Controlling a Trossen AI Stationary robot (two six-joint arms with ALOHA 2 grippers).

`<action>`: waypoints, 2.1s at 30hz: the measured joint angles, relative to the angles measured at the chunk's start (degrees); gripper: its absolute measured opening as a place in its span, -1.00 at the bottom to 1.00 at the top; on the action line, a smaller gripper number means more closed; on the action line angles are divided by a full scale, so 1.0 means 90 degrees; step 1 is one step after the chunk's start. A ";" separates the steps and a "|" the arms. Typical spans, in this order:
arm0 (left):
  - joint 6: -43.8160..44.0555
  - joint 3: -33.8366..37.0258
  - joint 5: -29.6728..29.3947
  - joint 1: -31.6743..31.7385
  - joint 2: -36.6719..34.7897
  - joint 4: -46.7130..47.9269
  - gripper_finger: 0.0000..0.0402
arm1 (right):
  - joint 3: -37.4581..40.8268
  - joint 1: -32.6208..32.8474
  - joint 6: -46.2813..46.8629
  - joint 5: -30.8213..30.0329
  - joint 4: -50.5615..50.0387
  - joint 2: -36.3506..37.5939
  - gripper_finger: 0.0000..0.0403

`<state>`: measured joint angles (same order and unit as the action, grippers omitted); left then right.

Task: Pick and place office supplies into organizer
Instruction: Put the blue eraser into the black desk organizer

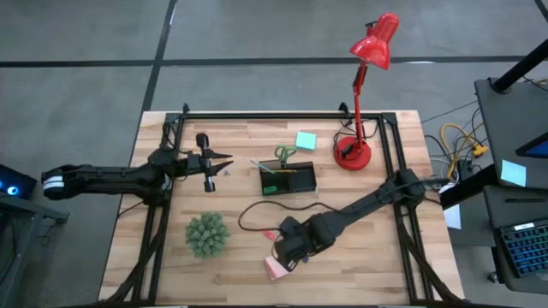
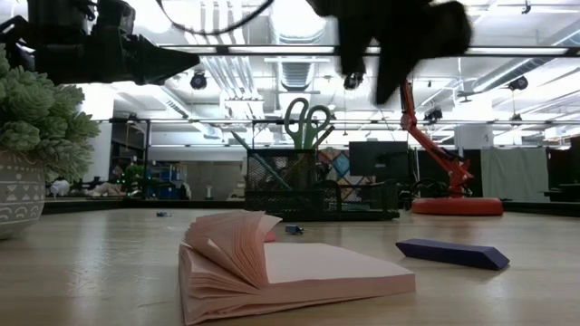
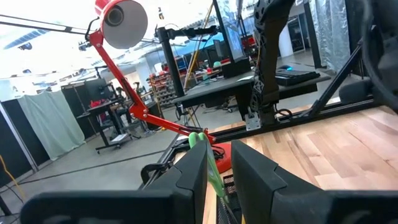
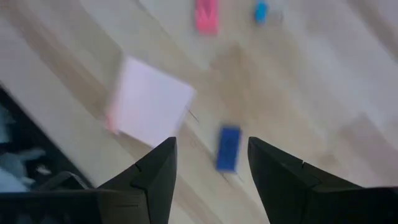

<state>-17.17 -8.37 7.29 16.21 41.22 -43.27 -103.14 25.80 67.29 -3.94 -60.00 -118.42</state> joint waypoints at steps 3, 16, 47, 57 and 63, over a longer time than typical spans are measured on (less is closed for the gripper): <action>0.0000 -0.0001 -0.0002 0.0000 0.0001 0.0002 -0.71 | 0.0009 0.0066 0.0161 0.0439 -0.0124 -0.0241 -0.07; 0.0002 -0.0001 0.0000 -0.0002 0.0001 0.0000 -0.71 | -0.0050 0.0161 0.0191 0.0932 0.0030 -0.0921 -0.07; 0.0002 -0.0002 0.0000 0.0000 0.0001 0.0000 -0.71 | -0.0050 0.0161 0.0188 0.0478 -0.0108 -0.1228 -0.07; 0.0000 -0.0002 -0.0001 0.0000 0.0001 0.0002 -0.71 | -0.0079 0.0258 0.0118 0.0738 -0.0064 -0.1498 -0.07; 0.0002 -0.0002 0.0000 -0.0005 0.0001 0.0002 -0.71 | -0.0077 0.0261 0.0158 0.0792 -0.0065 -0.1504 -0.07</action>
<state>-17.15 -8.38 7.29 16.16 41.23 -43.24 -103.84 28.14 68.71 3.19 -60.59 -131.96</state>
